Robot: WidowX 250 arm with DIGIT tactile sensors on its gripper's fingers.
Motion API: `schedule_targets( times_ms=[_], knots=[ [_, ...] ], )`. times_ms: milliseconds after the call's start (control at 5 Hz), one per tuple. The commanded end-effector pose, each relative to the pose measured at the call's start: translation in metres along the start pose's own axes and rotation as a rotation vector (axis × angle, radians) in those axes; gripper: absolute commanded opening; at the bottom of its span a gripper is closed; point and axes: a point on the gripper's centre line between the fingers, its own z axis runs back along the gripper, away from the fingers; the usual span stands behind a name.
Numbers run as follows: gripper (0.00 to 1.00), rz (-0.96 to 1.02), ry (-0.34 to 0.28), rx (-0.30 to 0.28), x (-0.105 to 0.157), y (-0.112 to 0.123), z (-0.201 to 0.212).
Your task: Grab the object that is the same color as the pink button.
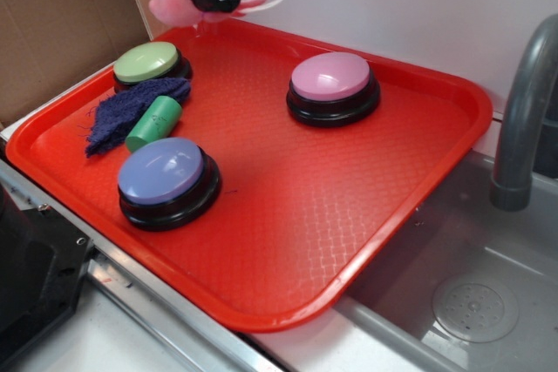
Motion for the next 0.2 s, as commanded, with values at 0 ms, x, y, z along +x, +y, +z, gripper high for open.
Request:
schedule_targets(
  times_ms=[0],
  knots=[
    [0.00,0.160,-0.150,0.012,-0.0054,0.0126,0.0158]
  ],
)
